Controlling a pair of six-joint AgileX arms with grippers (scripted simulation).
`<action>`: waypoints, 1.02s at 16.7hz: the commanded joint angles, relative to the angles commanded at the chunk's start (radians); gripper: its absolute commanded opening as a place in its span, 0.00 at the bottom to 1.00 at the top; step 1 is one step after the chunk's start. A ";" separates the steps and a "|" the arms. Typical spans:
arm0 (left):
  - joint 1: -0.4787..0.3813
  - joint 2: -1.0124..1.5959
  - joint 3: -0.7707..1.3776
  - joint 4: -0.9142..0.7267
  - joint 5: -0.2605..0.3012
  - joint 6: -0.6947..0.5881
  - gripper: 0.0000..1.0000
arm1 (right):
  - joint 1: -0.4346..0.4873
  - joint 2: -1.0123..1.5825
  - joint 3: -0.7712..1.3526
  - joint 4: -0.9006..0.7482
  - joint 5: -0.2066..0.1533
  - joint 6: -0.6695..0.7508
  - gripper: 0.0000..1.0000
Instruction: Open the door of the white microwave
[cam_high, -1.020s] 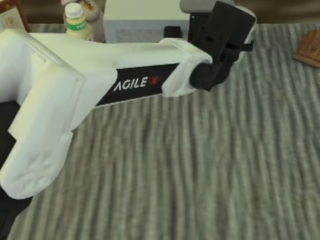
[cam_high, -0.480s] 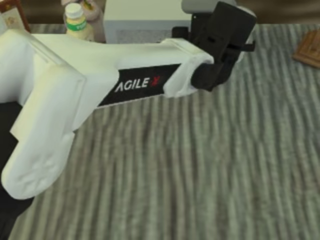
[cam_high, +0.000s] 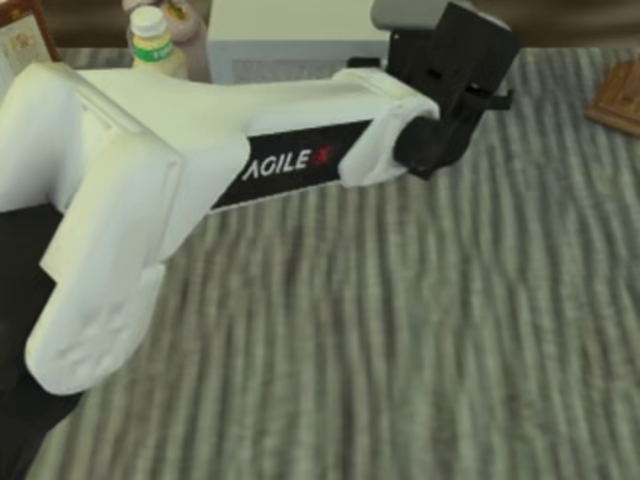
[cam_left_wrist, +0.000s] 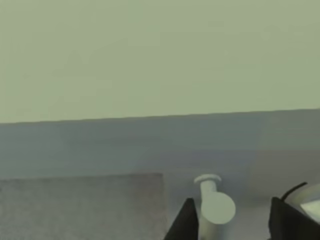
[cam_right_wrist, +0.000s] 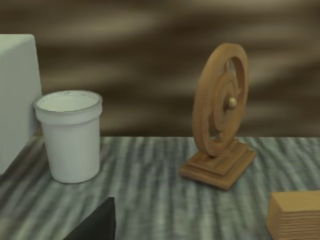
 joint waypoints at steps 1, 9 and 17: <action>0.003 0.024 0.053 -0.053 0.012 -0.012 0.00 | 0.000 0.000 0.000 0.000 0.000 0.000 1.00; 0.047 0.254 0.658 -0.746 0.166 -0.142 0.00 | 0.000 0.000 0.000 0.000 0.000 0.000 1.00; 0.095 0.380 1.055 -1.190 0.297 -0.236 0.00 | 0.000 0.000 0.000 0.000 0.000 0.000 1.00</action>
